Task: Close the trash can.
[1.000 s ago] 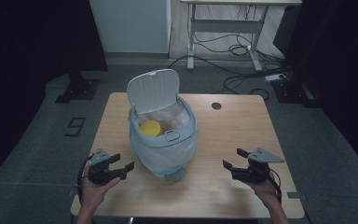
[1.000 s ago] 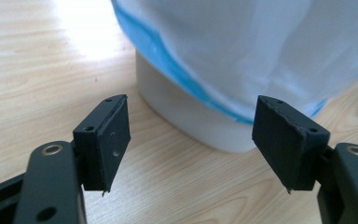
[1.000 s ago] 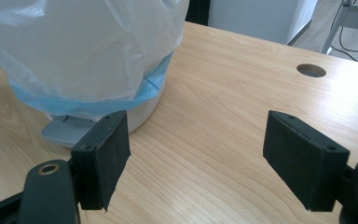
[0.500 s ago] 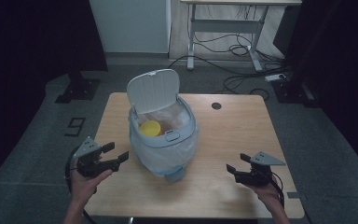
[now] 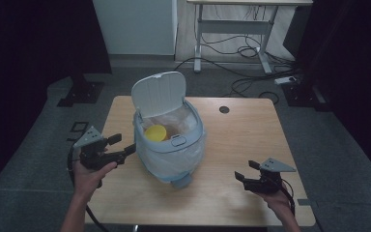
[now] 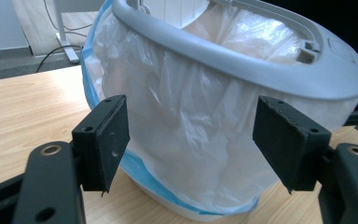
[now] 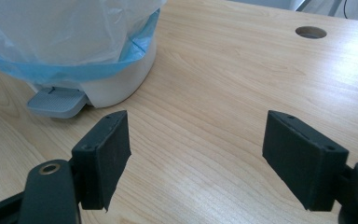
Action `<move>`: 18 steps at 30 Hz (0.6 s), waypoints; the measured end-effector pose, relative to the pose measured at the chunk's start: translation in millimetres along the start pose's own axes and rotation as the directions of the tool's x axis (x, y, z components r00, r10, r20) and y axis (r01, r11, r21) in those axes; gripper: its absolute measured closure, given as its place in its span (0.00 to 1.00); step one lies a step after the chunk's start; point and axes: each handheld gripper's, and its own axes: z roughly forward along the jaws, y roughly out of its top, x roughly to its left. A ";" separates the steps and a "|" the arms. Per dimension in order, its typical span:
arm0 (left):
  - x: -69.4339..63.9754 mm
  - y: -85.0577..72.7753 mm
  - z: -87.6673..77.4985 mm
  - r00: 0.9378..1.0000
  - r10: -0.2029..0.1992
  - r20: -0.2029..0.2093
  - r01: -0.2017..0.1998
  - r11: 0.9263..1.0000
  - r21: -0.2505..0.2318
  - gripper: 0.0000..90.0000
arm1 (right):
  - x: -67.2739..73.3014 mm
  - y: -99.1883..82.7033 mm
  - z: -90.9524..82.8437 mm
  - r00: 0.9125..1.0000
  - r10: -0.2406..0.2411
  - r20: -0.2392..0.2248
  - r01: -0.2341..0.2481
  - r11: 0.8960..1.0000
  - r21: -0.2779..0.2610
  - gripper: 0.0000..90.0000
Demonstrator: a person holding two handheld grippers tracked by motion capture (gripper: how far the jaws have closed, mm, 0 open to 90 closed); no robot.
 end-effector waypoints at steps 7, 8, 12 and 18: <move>-0.6 14.3 2.9 1.000 0.014 0.007 -0.014 1.000 -0.013 0.30 | -0.6 -2.0 2.3 1.000 -0.003 -0.006 0.003 1.000 0.015 0.25; -0.7 16.4 3.1 1.000 0.014 0.010 -0.013 1.000 -0.017 0.30 | -0.2 -2.2 2.7 1.000 -0.004 -0.008 0.004 1.000 0.018 0.25; -0.9 27.5 6.9 1.000 0.028 0.009 -0.028 0.999 -0.018 0.30 | 2.0 -3.3 4.4 1.000 -0.014 -0.012 0.014 0.999 0.030 0.25; 2.2 41.8 17.3 0.999 0.037 0.002 -0.037 0.999 -0.011 0.30 | 1.6 -4.0 4.7 1.000 -0.010 -0.016 0.011 0.999 0.033 0.25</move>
